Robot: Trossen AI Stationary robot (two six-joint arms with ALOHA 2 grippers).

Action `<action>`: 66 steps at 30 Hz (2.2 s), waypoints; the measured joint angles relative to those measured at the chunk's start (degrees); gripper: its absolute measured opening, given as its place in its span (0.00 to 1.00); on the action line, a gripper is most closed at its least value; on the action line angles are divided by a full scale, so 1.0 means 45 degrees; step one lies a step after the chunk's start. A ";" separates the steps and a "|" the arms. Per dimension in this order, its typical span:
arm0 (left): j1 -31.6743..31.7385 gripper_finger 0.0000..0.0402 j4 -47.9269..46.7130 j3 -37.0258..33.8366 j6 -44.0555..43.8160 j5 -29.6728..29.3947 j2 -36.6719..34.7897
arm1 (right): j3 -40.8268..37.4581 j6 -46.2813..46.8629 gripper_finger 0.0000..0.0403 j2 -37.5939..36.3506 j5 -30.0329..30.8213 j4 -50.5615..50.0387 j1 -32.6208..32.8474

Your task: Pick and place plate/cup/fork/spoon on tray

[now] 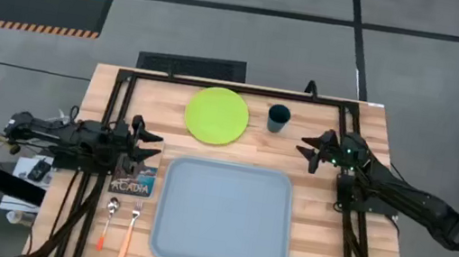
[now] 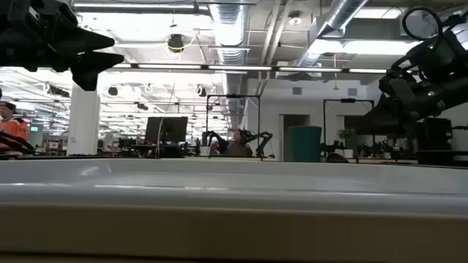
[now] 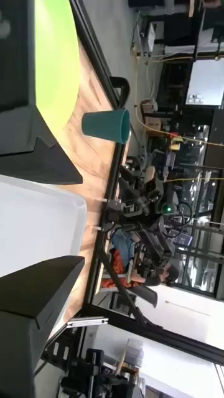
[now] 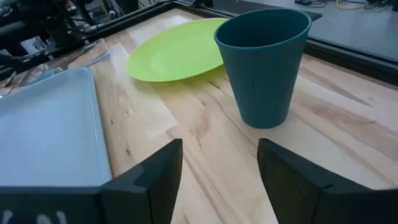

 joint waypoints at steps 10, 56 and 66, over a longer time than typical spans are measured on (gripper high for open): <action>-0.0002 0.47 0.0000 0.0000 0.0004 0.0000 -0.0002 | -0.0001 0.0000 0.58 -0.0001 0.0003 0.0003 0.0000; -0.0004 0.47 0.0039 0.0001 0.0103 -0.0306 0.0000 | 0.0071 0.2281 0.58 -0.0011 0.0334 0.1081 0.0000; -0.0004 0.47 0.0199 0.0001 -0.1879 -0.1754 0.0000 | 0.0110 0.3744 0.58 -0.0007 0.0549 0.1449 0.0000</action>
